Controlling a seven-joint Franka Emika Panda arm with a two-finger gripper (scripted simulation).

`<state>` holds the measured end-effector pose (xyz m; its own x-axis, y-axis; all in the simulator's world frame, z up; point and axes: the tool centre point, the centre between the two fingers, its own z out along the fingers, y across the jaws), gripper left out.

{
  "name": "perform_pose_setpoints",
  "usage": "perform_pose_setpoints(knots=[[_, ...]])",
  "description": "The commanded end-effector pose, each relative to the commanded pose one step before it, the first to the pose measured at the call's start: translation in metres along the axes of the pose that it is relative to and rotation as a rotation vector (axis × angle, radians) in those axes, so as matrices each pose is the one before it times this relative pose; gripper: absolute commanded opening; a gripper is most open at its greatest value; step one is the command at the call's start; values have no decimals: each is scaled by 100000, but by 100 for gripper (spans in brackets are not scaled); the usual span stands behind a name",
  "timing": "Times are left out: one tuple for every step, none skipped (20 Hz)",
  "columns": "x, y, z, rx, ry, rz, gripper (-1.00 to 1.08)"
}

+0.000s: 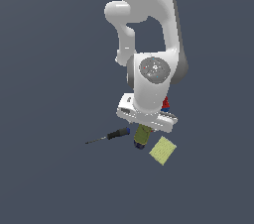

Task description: Pick up a designated object from a clutter of objects.

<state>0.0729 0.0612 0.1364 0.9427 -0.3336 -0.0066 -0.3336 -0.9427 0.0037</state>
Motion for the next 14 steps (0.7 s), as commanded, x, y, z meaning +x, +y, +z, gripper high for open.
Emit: perform_pose_setpoints(knots=[[176, -412, 1186, 198, 367, 2957, 100], [27, -121, 371, 44, 66, 848, 100], [21, -102, 322, 39, 58, 737, 100], [14, -89, 273, 33, 48, 619, 100], [11, -70, 224, 27, 40, 510, 100], [9, -52, 174, 21, 31, 401, 100], [2, -43, 125, 15, 21, 275, 100], [2, -24, 75, 9, 13, 168, 100], [4, -1, 24, 4, 5, 69, 100], [-48, 45, -93, -75, -137, -402, 100], [-1, -2, 41, 0, 0, 0, 100], [-4, -5, 123, 0, 0, 0, 100], [-7, -8, 205, 0, 0, 0, 100], [7, 25, 270, 11, 22, 64, 100]])
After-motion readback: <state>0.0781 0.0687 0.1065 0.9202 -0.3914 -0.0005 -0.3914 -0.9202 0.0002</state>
